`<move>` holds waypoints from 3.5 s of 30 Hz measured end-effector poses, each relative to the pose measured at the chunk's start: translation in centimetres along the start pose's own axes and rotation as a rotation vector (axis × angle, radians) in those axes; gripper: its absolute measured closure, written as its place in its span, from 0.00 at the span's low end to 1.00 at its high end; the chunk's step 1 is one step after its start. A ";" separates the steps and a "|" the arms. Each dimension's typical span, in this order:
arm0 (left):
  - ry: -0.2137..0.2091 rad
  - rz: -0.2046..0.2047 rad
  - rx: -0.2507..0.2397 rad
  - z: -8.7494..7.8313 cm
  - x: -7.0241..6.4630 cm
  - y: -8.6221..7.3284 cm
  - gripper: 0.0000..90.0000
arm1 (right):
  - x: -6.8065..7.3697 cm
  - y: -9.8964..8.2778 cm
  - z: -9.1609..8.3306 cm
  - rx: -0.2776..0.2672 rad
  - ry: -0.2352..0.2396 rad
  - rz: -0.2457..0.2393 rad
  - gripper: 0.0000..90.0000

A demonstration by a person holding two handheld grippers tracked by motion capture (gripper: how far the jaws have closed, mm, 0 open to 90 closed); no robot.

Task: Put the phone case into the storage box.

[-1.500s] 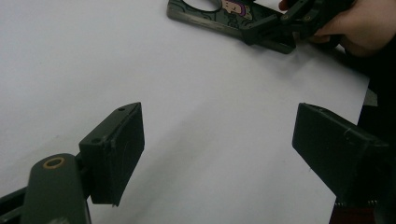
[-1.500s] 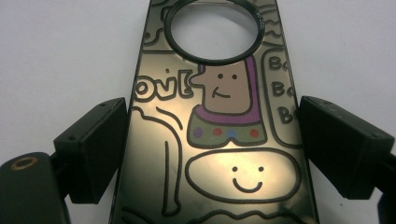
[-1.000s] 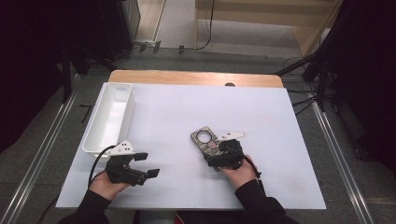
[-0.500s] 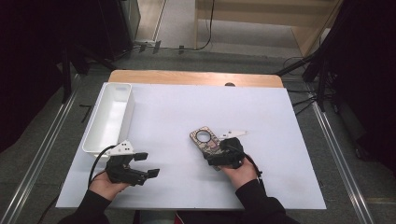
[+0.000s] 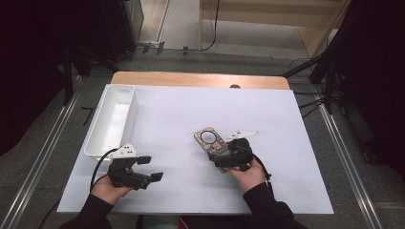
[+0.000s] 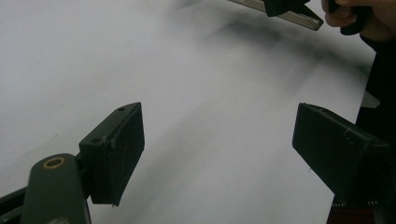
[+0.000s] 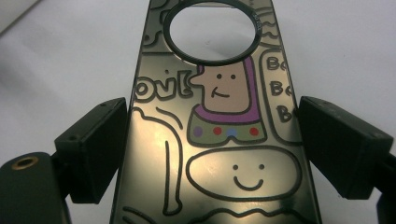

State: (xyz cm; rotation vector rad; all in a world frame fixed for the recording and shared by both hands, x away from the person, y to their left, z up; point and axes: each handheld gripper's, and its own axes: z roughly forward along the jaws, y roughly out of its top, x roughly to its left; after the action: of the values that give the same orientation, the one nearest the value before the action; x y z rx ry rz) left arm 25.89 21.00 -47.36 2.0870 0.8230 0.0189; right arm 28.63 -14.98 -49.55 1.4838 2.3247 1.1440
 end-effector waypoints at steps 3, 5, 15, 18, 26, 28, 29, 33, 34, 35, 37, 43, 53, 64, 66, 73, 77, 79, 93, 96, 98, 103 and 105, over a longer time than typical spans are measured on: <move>-0.004 -0.003 -0.002 0.0 0.0 0.0 0.19 | 0.0 0.1 -0.2 -0.005 0.011 -0.001 0.12; -0.007 -0.007 -0.004 0.0 0.0 0.0 0.18 | 0.0 0.2 -0.4 -0.007 0.013 0.001 0.12; -0.006 -0.026 -0.007 0.1 0.1 0.3 0.19 | 0.1 0.4 -1.1 -0.017 0.035 0.008 0.12; -0.017 -0.048 -0.003 0.1 0.1 0.5 0.19 | 0.0 0.4 -1.3 -0.021 0.045 0.020 0.12; -0.045 -0.086 -0.027 0.3 0.3 1.2 0.18 | -0.2 0.9 -1.9 -0.031 0.077 0.037 0.12; -0.060 -0.089 -0.028 0.5 0.2 1.6 0.18 | -0.3 1.0 -2.1 -0.034 0.087 0.042 0.12; -0.060 -0.089 -0.028 0.5 0.2 1.6 0.18 | -0.3 1.0 -2.1 -0.034 0.087 0.042 0.12; -0.077 -0.119 -0.028 0.9 0.2 2.2 0.18 | -0.5 1.6 -2.1 -0.028 0.102 0.049 0.12; -0.097 -0.133 -0.026 1.0 0.3 2.3 0.18 | -0.6 1.8 -2.0 -0.027 0.104 0.046 0.12; -0.116 -0.148 -0.025 1.1 0.4 2.4 0.18 | -0.6 1.9 -2.0 -0.030 0.107 0.047 0.12; -0.112 -0.143 -0.026 1.4 0.4 2.7 0.19 | -0.8 2.2 -1.9 -0.028 0.113 0.051 0.12; -0.099 -0.135 -0.030 2.0 0.4 3.6 0.19 | -1.3 2.7 -1.6 -0.027 0.125 0.065 0.12; -0.064 -0.205 -0.028 2.8 0.2 5.3 0.19 | -1.9 3.7 -0.5 -0.020 0.122 0.071 0.12; -0.035 -0.236 -0.026 2.5 0.3 7.2 0.23 | -2.1 4.6 0.0 -0.030 0.146 0.107 0.12; -0.037 -0.247 -0.011 2.7 0.4 7.5 0.23 | -2.1 4.9 0.1 -0.030 0.144 0.114 0.12; -0.037 -0.292 -0.001 2.7 0.7 9.2 0.23 | -2.0 5.6 0.7 -0.028 0.149 0.142 0.12; -0.032 -0.297 -0.007 2.8 0.9 9.8 0.23 | -1.9 5.9 0.9 -0.023 0.141 0.150 0.12; -0.024 -0.301 -0.005 3.0 1.0 10.1 0.23 | -1.9 5.9 1.0 -0.026 0.140 0.156 0.12; -0.022 -0.350 0.000 4.8 1.9 11.7 0.23 | -1.6 5.6 1.2 -0.073 0.119 0.211 0.12; -0.026 -0.367 0.001 5.3 2.2 12.3 0.23 | -1.4 5.2 1.5 -0.078 0.107 0.220 0.12; -0.032 -0.375 0.006 5.5 2.4 12.3 0.23 | -1.3 5.0 1.6 -0.081 0.108 0.228 0.12; -0.033 -0.400 0.020 5.8 3.0 12.6 0.23 | -1.1 4.8 1.6 -0.100 0.105 0.244 0.12; -0.022 -0.407 0.017 5.9 3.1 12.8 0.23 | -1.0 4.7 1.7 -0.103 0.105 0.248 0.12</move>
State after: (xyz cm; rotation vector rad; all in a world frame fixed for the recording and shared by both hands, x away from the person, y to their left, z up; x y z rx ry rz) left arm 37.08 13.24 -42.48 1.8962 1.2224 -0.2307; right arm 33.29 -13.91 -47.79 1.7498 2.1522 1.4109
